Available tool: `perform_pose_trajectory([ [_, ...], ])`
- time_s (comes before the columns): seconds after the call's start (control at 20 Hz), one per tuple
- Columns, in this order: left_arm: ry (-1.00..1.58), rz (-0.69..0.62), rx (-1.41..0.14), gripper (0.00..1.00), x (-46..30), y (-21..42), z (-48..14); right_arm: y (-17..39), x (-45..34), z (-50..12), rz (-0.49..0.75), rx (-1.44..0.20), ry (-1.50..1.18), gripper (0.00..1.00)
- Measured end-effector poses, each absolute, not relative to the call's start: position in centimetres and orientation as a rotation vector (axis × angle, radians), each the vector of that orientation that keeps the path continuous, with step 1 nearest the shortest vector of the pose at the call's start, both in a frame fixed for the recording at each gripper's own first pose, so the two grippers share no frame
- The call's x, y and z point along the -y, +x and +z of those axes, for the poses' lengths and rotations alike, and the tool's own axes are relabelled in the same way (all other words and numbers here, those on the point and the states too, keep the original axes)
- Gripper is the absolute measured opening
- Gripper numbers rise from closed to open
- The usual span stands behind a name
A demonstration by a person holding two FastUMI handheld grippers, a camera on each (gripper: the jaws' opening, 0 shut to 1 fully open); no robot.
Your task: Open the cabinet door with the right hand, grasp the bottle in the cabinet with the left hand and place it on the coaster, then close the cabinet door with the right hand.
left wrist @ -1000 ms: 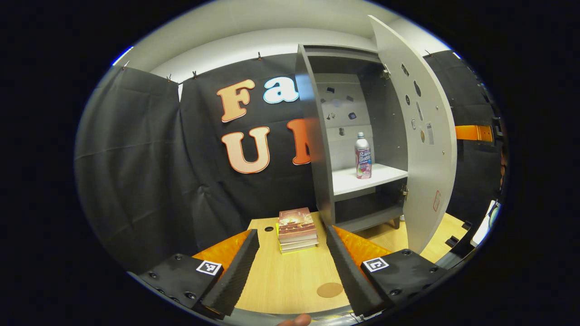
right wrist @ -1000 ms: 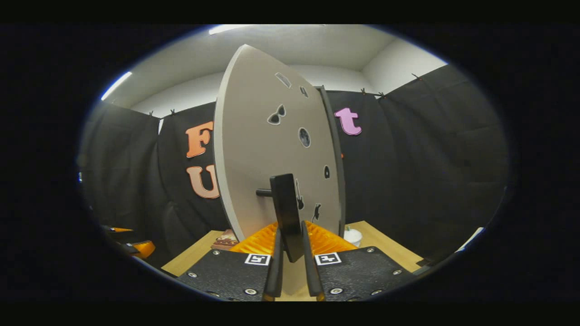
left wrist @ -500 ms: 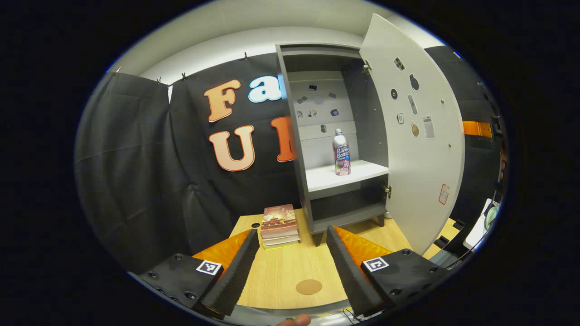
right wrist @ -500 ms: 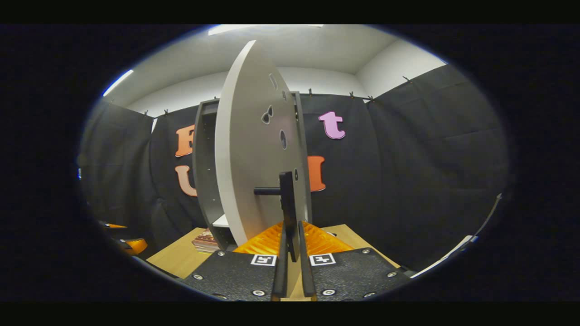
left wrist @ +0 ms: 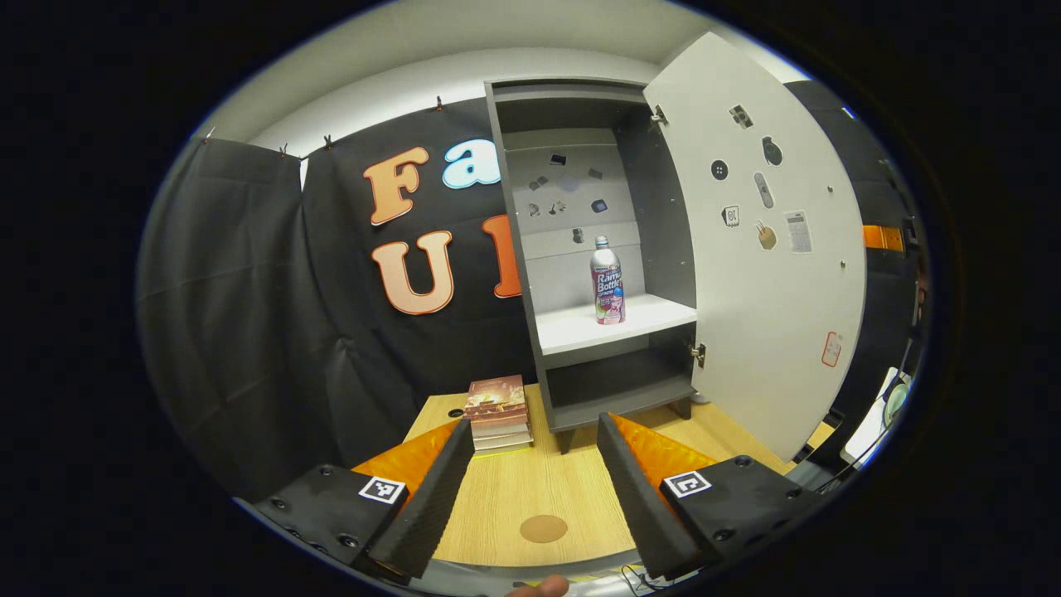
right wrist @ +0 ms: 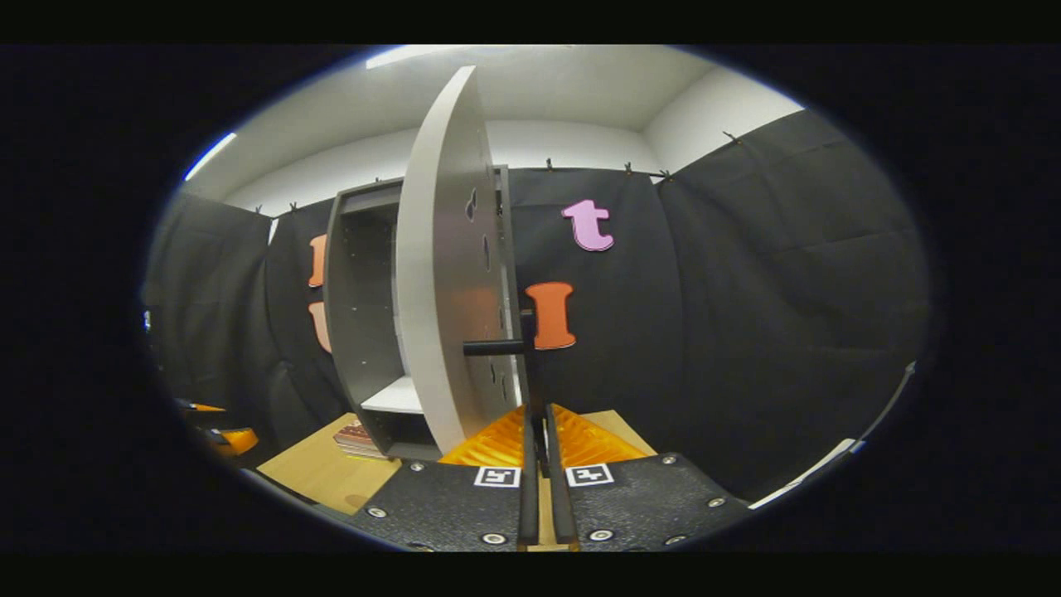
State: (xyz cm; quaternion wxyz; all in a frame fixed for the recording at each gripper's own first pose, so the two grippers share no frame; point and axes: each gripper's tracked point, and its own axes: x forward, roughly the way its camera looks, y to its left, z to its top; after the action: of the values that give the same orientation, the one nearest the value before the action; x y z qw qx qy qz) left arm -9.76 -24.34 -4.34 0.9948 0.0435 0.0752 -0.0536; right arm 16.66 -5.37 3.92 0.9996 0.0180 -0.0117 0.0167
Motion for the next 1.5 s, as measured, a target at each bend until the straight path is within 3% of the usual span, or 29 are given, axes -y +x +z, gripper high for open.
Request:
perform_pose_trajectory([
  [0.05,0.089,-0.108,-0.149,1.0,24.7,-9.8,-4.2,16.7,5.5,3.8,0.039,0.02,0.034,0.06],
  [0.1,0.089,-0.109,-0.147,0.94,25.0,-9.7,-4.2,16.7,5.5,3.9,0.043,0.02,0.029,0.06],
  [0.3,0.093,-0.105,-0.144,1.0,25.7,-10.1,-4.0,16.8,5.4,3.8,0.071,0.016,0.026,0.06],
  [0.75,0.066,-0.066,-0.135,0.98,24.8,-11.0,-3.5,16.2,5.6,4.3,0.045,0.045,0.018,0.06],
  [0.8,0.067,-0.063,-0.129,0.98,24.7,-10.9,-3.3,16.0,5.3,4.4,0.052,0.052,0.024,0.17],
  [0.85,0.064,-0.065,-0.122,0.98,24.8,-10.8,-3.1,15.9,5.2,4.6,0.054,0.064,0.022,0.06],
  [1.0,0.053,-0.073,-0.084,0.94,25.6,-10.2,-2.3,15.9,5.7,5.5,0.029,0.122,-0.003,0.0],
  [1.05,0.053,-0.08,-0.072,1.0,26.0,-9.8,-2.1,16.0,5.4,5.7,0.035,0.137,0.001,0.09],
  [1.1,0.055,-0.085,-0.065,0.98,26.4,-9.3,-1.9,16.0,5.2,5.7,0.036,0.143,0.004,0.1],
  [1.15,0.057,-0.092,-0.056,1.0,26.9,-8.7,-1.6,15.8,4.9,5.7,0.04,0.144,0.008,0.2],
  [1.25,0.052,-0.111,-0.022,0.98,27.9,-7.3,-0.6,15.5,4.2,5.5,0.054,0.137,0.017,0.05],
  [1.3,0.048,-0.121,-0.008,1.0,28.5,-6.4,-0.1,15.4,3.8,5.5,0.065,0.14,0.02,0.06],
  [1.35,0.044,-0.134,0.001,0.97,29.2,-5.5,0.0,15.4,3.3,5.5,0.077,0.141,0.02,0.22],
  [1.4,0.032,-0.145,0.022,0.97,29.8,-4.4,0.4,15.4,3.1,5.3,0.082,0.133,0.014,0.14],
  [1.45,0.022,-0.155,0.035,1.0,30.5,-3.2,0.8,15.3,3.1,5.1,0.084,0.126,0.009,0.21],
  [1.5,0.016,-0.168,0.04,0.98,31.1,-1.9,0.9,15.4,3.0,5.1,0.083,0.126,0.009,0.19],
])
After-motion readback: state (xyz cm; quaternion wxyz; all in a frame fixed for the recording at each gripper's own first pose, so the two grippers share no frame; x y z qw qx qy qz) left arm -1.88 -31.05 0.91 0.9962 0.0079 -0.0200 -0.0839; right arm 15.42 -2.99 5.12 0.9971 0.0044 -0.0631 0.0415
